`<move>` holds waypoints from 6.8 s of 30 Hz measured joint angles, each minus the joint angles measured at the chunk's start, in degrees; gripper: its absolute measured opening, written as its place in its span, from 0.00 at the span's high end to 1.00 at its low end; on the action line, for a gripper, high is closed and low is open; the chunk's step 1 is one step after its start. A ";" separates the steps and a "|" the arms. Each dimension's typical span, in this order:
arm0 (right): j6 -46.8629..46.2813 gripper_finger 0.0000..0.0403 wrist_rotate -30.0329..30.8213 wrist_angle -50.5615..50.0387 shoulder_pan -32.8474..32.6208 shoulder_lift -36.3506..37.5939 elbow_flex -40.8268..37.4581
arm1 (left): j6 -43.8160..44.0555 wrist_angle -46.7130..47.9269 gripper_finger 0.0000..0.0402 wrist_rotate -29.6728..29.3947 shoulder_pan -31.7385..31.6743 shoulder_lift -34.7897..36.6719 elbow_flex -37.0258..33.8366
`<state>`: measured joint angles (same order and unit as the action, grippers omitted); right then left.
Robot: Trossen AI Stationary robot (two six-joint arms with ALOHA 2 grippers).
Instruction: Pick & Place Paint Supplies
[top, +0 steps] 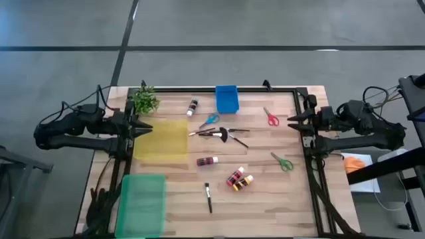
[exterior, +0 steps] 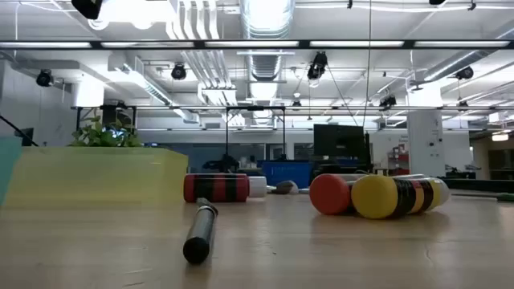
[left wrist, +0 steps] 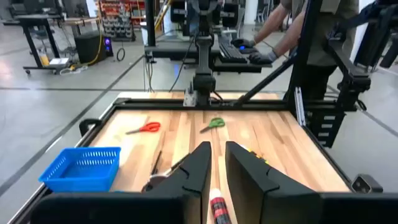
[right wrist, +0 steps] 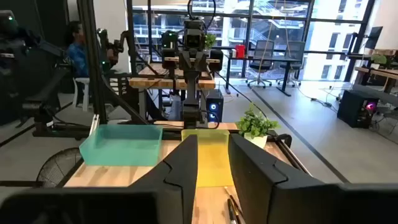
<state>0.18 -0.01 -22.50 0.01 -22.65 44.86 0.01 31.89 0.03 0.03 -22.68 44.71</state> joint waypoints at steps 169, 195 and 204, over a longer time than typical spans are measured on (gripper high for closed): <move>-90.25 0.55 -6.45 -28.60 -24.37 -49.72 -9.94 | 6.49 -53.30 0.85 -15.06 -1.27 -24.30 4.90; -84.28 0.55 -4.50 -24.62 -23.18 -52.82 -10.36 | 6.41 -52.86 0.85 -15.06 -1.31 -24.35 4.90; -81.94 0.55 -4.39 -20.59 -22.82 -52.74 -12.80 | 7.35 -52.71 0.85 -15.06 -1.31 -24.35 4.90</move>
<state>-81.75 -4.40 -43.10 -22.81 -75.40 32.06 7.36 -20.82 -15.03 -1.28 -47.03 49.60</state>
